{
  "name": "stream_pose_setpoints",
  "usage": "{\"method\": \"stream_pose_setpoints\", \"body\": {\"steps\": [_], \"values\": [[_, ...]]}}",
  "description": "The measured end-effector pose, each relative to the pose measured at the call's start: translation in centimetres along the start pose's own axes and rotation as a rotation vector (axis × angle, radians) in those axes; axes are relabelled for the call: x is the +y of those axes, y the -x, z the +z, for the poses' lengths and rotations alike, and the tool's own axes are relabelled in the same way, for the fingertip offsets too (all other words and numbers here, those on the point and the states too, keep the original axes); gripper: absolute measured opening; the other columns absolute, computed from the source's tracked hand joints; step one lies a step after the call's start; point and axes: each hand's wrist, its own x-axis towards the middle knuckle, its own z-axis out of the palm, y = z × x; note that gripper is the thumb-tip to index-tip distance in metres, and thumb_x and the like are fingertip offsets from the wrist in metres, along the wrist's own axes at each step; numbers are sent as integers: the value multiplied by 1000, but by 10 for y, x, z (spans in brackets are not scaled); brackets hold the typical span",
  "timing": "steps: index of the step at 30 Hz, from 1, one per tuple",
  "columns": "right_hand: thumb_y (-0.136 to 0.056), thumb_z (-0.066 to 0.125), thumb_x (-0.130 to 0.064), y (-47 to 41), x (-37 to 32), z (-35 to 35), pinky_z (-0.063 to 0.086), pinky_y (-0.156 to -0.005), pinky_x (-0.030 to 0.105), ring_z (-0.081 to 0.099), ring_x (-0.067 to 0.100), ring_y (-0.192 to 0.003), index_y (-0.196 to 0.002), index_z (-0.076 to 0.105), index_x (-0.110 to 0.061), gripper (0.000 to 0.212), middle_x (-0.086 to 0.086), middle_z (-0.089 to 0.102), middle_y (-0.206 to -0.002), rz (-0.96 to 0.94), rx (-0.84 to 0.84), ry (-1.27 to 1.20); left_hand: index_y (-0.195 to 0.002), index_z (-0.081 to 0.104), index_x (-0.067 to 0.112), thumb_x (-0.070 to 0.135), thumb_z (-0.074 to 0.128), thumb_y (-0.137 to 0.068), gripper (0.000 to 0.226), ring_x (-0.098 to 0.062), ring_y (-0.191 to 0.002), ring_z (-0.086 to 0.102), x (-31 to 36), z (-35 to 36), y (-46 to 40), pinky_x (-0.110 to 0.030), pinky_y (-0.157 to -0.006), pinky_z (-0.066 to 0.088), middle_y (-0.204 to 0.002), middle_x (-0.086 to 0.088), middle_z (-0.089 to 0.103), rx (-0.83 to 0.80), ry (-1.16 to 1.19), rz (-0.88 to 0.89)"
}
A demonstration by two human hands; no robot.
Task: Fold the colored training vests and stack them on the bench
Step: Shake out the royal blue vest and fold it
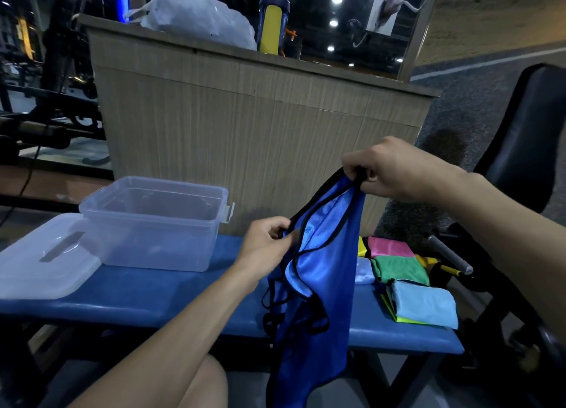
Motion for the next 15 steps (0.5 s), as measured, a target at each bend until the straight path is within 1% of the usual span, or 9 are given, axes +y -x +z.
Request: {"method": "stream_pose_setpoints", "body": {"steps": [2, 5, 7, 8, 9, 11, 13, 14, 15], "values": [[-71, 68, -3, 0, 2, -1, 31, -60, 33, 44, 20, -61, -79, 51, -20, 25, -9, 49, -64, 15, -31, -6, -82, 73, 8, 19, 71, -95, 17, -14, -74, 60, 1, -5, -2, -35, -74, 49, -77, -11, 70, -12, -4, 32], [-71, 71, -4, 1, 8, -1, 37, -61, 35, 49, 21, -63, -78, 51, -21, 27, -8, 51, -66, 52, -96, -11, -89, 73, 8, 15, 66, -98, 14, -11, -81, 65, 1, -20, -5, -31, -81, 51, -85, -7, 74, -59, -46, 74], [-70, 73, -6, 0, 11, 0, 39, -62, 35, 50, 19, -64, -77, 52, -21, 28, -9, 52, -66, 77, -136, -20, -93, 71, 16, 11, 64, -98, 10, -6, -87, 67, 1, -32, -9, -23, -85, 51, -89, 6, 75, -73, -90, 110], [-69, 74, -7, -1, 11, 1, 38, -62, 34, 49, 17, -62, -77, 52, -21, 27, -10, 51, -65, 90, -157, -24, -94, 69, 21, 9, 64, -98, 14, -3, -88, 67, 2, -36, -10, -20, -85, 50, -88, 12, 74, -64, -117, 134], [-69, 75, -8, -1, 12, 2, 38, -62, 34, 48, 12, -61, -76, 52, -22, 27, -11, 51, -64, 102, -174, -27, -96, 68, 26, 7, 64, -98, 19, -1, -89, 67, 3, -40, -12, -19, -86, 48, -87, 14, 73, -48, -144, 153], [-68, 76, -10, -3, 13, 3, 39, -62, 34, 47, 1, -61, -74, 51, -23, 28, -12, 50, -63, 127, -192, -37, -103, 64, 29, 8, 63, -99, 21, -8, -86, 66, 5, -48, -14, -21, -83, 48, -86, 6, 71, -52, -154, 186], [-69, 77, -11, -5, 14, 2, 39, -61, 33, 47, -2, -62, -73, 52, -22, 27, -11, 52, -64, 150, -204, -44, -106, 57, 31, 10, 59, -101, 22, -19, -76, 58, 8, -53, -11, -30, -75, 46, -80, -9, 66, -93, -161, 237], [-69, 77, -11, -6, 14, 1, 38, -61, 33, 47, -1, -62, -73, 53, -22, 26, -11, 52, -65, 162, -211, -42, -103, 56, 30, 8, 56, -101, 23, -21, -73, 55, 9, -54, -10, -34, -74, 45, -79, -10, 62, -104, -193, 275], [-70, 77, -12, -8, 13, -1, 36, -61, 32, 47, 0, -63, -73, 53, -21, 25, -10, 53, -66, 172, -219, -37, -97, 57, 30, 4, 54, -101, 26, -21, -75, 56, 9, -55, -9, -37, -76, 48, -80, -8, 62, -108, -260, 315]]}}
